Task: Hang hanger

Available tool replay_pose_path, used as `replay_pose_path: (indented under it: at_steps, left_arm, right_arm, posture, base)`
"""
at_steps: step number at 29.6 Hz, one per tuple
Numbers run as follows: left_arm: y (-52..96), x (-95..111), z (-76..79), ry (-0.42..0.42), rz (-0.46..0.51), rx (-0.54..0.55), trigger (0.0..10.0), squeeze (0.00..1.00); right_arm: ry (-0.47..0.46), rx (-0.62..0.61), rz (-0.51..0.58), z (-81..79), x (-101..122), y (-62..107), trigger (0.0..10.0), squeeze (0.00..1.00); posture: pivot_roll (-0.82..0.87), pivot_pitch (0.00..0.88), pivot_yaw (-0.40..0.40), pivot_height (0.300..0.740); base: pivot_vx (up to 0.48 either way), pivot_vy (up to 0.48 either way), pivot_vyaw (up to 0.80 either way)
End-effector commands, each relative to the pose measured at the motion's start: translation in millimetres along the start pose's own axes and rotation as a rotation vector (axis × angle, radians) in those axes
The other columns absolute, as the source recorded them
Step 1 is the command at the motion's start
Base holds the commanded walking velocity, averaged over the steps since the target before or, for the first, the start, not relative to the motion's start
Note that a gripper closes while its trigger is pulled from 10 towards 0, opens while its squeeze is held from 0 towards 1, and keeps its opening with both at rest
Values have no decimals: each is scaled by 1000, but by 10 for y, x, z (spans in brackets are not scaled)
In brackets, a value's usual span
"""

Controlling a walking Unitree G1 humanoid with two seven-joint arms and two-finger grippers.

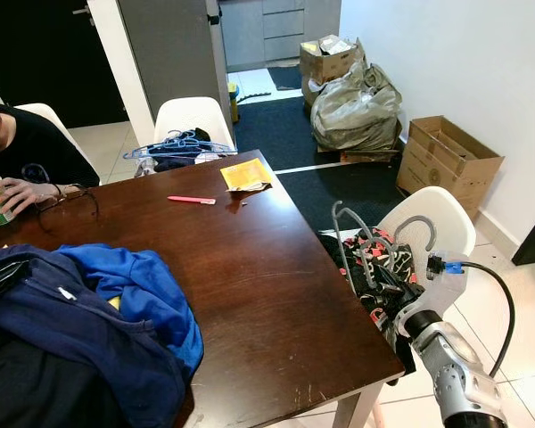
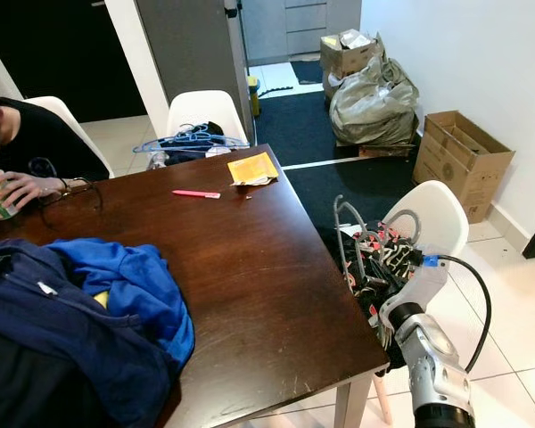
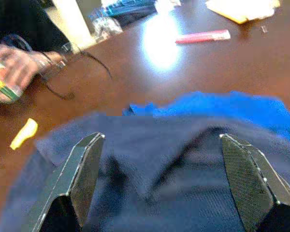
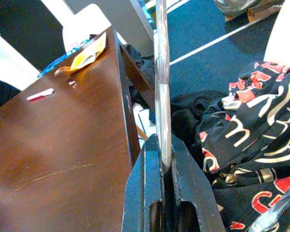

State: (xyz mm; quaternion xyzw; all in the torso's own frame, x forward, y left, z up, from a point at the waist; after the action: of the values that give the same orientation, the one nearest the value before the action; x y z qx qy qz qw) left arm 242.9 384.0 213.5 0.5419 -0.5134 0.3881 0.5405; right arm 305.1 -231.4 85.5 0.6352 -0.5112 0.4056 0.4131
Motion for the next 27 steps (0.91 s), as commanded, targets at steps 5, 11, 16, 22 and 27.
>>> replay_pose_path:
  at_steps: [5,11,16,22,27]
  left_arm:
    - [-29,274,15,31,128,-76,10000,0]
    - [-61,222,41,67,132,-98,10000,0]
    - [-114,56,48,111,106,-96,10000,0]
    - [-162,-190,141,129,26,-129,10000,0]
    - [-152,-238,130,112,-22,-112,10000,0]
  right_arm:
    - [-6,14,-13,-29,-29,-15,10000,0]
    - [-5,14,-13,-24,-22,-7,10000,0]
    - [-3,15,-14,-25,-18,-4,10000,0]
    - [-1,11,-14,-19,-9,4,10000,0]
    - [0,12,-15,-20,-7,8,10000,0]
  posture:
    - [-6,10,47,740]
    - [-3,13,41,740]
    - [-7,18,43,740]
    - [-8,24,39,740]
    - [-7,26,38,740]
  base:
    - [0,0,0]
    - [0,0,0]
    - [0,0,0]
    - [0,0,0]
    - [0,0,0]
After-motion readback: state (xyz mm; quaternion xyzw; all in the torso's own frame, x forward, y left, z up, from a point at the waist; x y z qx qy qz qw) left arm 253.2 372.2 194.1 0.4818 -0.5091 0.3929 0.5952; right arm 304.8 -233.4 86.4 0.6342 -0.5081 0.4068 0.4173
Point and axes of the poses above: a point about 5 cm out from each wrist's last joint towards the gripper, its own y axis pointing back from the gripper into the wrist, its own x axis along the axis of the wrist's last joint, z = x × y, the point moved 1 cm from there along -y, pointing out of the wrist towards the gripper, and after that the axes turned 3 degrees about y, right-handed, at the moved point
